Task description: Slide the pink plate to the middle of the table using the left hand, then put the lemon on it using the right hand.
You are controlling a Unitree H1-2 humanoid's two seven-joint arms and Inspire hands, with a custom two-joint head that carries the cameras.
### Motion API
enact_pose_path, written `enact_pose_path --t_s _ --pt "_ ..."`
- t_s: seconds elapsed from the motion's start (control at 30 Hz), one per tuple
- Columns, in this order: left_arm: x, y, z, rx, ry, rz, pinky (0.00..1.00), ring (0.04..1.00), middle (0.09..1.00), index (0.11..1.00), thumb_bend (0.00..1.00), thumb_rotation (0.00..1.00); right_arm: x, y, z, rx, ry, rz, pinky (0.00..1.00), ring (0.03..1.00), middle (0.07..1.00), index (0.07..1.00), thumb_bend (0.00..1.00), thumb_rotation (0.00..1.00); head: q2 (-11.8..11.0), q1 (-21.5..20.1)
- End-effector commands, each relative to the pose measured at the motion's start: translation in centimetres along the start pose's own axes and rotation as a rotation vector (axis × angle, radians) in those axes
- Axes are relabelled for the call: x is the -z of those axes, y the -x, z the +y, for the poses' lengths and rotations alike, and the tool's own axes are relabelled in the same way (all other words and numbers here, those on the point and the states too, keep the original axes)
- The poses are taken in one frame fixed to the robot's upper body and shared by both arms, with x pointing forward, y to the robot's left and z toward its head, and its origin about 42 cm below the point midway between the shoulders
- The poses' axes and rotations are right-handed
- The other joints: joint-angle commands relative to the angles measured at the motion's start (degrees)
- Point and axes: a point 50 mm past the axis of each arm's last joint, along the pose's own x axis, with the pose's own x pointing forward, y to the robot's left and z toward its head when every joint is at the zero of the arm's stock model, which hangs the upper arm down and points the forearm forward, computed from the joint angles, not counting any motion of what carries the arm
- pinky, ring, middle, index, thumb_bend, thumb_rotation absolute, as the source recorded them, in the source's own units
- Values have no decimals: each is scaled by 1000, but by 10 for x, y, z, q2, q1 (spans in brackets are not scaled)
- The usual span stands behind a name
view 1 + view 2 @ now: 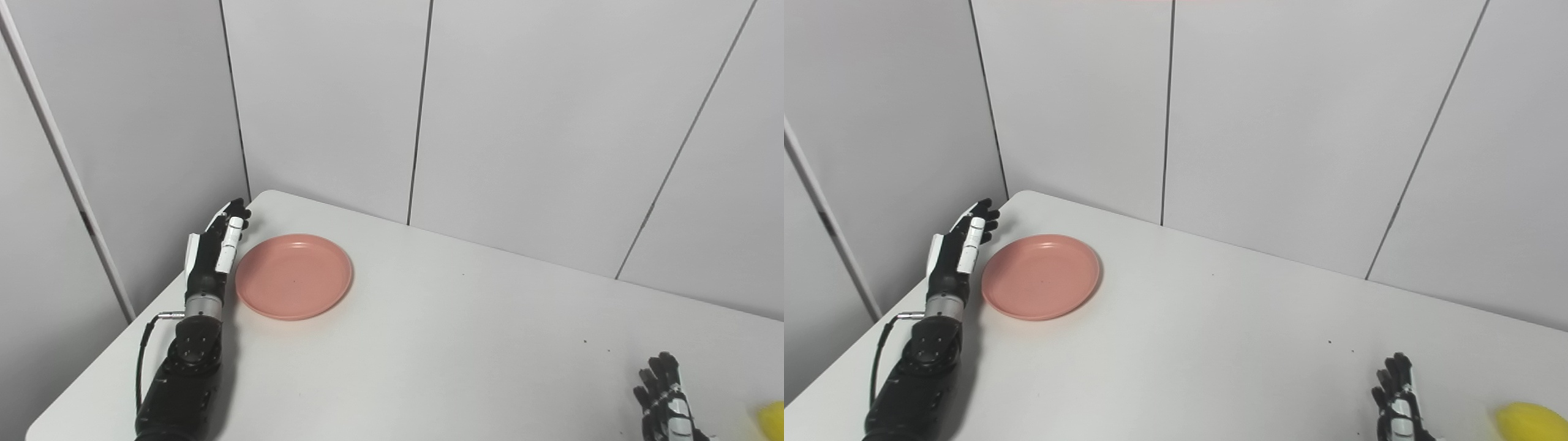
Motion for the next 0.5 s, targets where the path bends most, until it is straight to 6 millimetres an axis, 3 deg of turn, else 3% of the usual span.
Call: enact_pose_path --t_s 0.0,0.47 --pt "-27 -22 4 5 2 -109 855 838 825 822 784 1000 5 9 -6 8 9 -2 1000 996 997 1000 625 1000 0 1" --pt "-18 -25 -12 114 -39 -62 819 837 832 837 792 1000 5 10 -4 17 6 -3 1000 989 992 1000 625 1000 2 0"
